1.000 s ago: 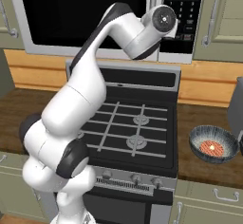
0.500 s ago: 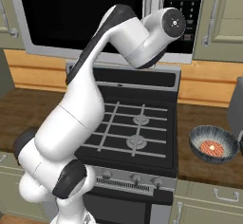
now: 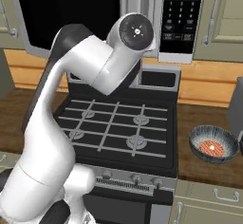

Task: Open the microwave, place the bowl with waffle inside the microwave, then close the microwave door and turn it on.

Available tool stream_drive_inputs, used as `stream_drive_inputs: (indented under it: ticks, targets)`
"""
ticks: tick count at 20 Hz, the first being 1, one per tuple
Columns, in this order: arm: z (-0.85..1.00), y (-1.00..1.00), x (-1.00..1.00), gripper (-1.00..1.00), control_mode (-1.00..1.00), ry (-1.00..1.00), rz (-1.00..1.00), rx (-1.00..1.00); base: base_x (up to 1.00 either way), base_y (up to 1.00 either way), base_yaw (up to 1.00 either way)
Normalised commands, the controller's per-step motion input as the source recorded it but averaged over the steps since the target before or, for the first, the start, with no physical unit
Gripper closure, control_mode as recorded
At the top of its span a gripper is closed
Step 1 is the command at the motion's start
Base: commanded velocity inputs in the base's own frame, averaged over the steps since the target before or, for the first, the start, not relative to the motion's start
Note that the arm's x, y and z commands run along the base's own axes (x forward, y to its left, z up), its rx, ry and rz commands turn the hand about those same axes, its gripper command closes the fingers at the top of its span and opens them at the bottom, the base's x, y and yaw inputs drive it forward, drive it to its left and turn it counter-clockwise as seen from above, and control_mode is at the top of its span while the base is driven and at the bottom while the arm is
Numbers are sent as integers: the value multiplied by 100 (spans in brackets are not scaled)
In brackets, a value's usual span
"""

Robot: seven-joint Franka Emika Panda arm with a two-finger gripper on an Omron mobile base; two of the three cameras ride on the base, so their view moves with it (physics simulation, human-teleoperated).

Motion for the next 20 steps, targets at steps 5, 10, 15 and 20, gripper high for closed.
stream_drive_inputs:
  ticks: [5,10,15,20]
  targets:
    - [0,100,-89,100,-100,11,-3,-17,0,0,0]
    - [0,100,-75,100,-100,12,-3,-17,0,0,0]
    - [-4,100,-67,-100,-100,6,-1,-14,0,0,0]
    - [-32,58,-100,-100,-100,-8,0,-1,0,0,0]
